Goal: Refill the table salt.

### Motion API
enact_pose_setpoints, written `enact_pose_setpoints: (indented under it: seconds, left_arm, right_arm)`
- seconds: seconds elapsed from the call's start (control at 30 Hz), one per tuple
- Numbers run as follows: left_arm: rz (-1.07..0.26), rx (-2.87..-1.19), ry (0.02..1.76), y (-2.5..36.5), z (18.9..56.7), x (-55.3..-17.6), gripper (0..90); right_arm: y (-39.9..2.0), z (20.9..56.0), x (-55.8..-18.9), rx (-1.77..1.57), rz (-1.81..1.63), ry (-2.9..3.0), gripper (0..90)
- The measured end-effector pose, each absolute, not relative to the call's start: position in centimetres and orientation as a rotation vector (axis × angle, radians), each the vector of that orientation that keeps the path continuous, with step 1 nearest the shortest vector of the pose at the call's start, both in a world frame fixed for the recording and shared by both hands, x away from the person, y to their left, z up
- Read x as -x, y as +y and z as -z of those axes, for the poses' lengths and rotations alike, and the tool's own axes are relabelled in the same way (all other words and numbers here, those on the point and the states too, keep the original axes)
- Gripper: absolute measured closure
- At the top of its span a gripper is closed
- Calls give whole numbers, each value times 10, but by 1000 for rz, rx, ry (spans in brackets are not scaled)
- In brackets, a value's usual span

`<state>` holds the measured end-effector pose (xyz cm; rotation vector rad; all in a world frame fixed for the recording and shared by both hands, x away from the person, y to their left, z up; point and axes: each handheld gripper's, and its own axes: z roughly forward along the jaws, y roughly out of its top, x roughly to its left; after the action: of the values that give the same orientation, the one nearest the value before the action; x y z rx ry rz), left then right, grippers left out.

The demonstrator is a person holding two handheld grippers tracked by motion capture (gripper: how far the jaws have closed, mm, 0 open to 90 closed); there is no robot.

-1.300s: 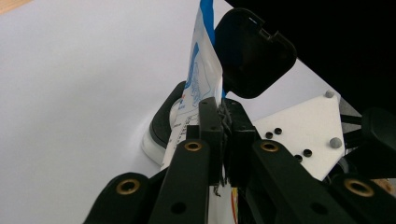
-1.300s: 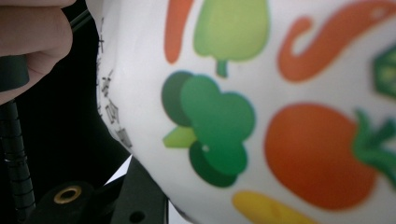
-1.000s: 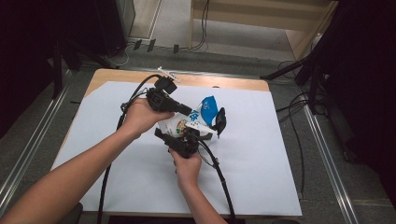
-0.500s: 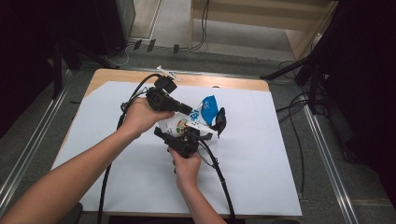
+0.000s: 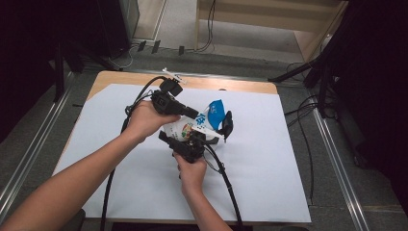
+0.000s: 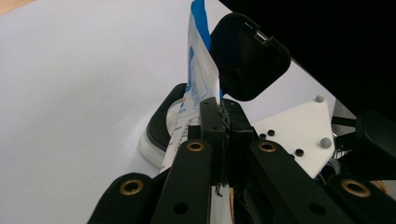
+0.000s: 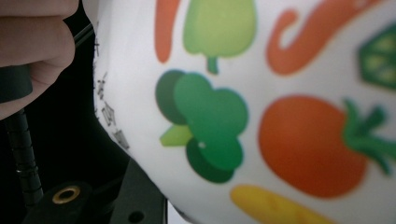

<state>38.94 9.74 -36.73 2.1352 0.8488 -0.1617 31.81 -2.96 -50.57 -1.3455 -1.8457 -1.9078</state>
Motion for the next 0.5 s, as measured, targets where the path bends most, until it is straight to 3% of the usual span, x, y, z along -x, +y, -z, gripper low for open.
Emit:
enact_pose_setpoints:
  seconds: [0.5]
  left_arm:
    - [159,-2132,850,99,366,-389,900]
  right_arm:
    - [-30,507,-319,1324,1919,-1839,642]
